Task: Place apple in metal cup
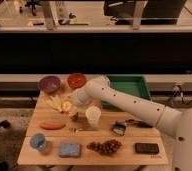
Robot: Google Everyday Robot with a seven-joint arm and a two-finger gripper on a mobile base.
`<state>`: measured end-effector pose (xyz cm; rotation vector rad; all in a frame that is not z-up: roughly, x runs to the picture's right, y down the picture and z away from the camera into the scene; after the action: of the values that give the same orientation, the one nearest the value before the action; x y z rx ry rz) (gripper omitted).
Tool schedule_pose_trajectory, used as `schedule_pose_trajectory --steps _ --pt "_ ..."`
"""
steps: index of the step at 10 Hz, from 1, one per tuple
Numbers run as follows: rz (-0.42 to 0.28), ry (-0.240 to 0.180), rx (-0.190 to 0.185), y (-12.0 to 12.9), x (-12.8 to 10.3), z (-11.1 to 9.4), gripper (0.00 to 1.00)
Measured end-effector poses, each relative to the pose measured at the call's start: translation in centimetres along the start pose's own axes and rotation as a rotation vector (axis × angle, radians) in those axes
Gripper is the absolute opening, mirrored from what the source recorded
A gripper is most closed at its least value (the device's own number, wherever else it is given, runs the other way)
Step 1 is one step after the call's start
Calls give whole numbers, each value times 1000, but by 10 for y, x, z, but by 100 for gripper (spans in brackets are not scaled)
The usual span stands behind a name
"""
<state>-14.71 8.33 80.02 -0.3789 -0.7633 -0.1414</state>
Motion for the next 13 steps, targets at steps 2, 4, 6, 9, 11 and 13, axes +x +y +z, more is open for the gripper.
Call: schedule_pose_trajectory --steps 2,4,6,9,11,13 --pt "10 5 -5 -1 2 3 18" --pt "17 13 -8 0 6 2 18" --pt "12 27 -20 1 5 5 31" --pt "10 50 -27 3 8 3 59" --pt "16 55 -27 2 9 2 78" --pt "22 59 -28 4 11 0 80"
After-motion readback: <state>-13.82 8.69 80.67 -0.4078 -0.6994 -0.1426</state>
